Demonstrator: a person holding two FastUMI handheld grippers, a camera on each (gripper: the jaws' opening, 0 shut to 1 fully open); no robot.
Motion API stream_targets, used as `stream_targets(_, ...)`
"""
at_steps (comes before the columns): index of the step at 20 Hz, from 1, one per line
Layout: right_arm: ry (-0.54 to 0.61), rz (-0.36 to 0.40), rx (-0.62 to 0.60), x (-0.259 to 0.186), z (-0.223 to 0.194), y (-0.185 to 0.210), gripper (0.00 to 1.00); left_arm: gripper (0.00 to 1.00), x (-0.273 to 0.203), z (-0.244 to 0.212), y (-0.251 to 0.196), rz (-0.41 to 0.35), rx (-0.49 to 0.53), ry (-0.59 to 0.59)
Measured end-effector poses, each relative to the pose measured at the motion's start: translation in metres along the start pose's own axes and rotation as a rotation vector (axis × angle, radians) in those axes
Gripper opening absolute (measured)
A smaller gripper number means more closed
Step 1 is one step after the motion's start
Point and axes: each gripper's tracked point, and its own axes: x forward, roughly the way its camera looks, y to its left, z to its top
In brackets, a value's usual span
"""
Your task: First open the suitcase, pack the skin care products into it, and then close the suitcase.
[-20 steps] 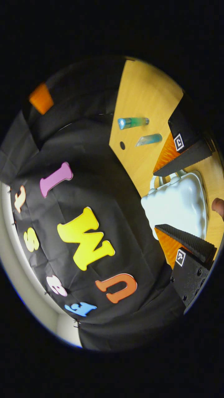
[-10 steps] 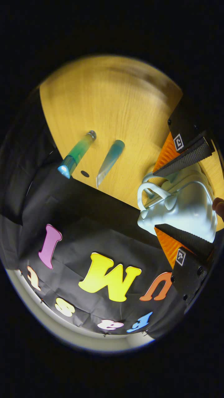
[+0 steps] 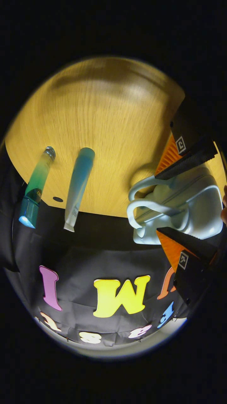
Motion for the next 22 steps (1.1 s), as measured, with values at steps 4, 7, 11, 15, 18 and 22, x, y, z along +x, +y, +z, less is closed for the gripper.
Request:
stream_targets(4, 0.03, 0.036, -0.02, 0.009, -0.009, -0.002, 0.82, 0.67, 0.0, 0.0, 0.009, 0.034, 0.036, 0.023)
stream_targets(7, 0.039, 0.059, -0.037, 0.01, -0.014, 0.003, 0.82, 0.52, 0.004, -0.001, 0.013, 0.03, 0.047, 0.022)
stream_targets(11, 0.043, 0.059, -0.055, 0.004, -0.016, 0.009, 0.81, 0.3, 0.006, 0.0, 0.008, -0.026, 0.052, 0.027)
stream_targets(15, 0.014, 0.037, -0.087, -0.01, -0.01, 0.019, 0.81, 0.14, 0.002, 0.003, 0.011, -0.025, 0.034, 0.016)
stream_targets(18, 0.002, 0.009, -0.087, -0.026, -0.006, 0.028, 0.81, 0.08, -0.001, 0.001, 0.015, -0.028, -0.007, -0.005)
stream_targets(22, -0.05, -0.025, -0.096, -0.045, 0.013, 0.046, 0.81, 0.03, -0.009, -0.003, 0.035, -0.026, -0.101, -0.038)
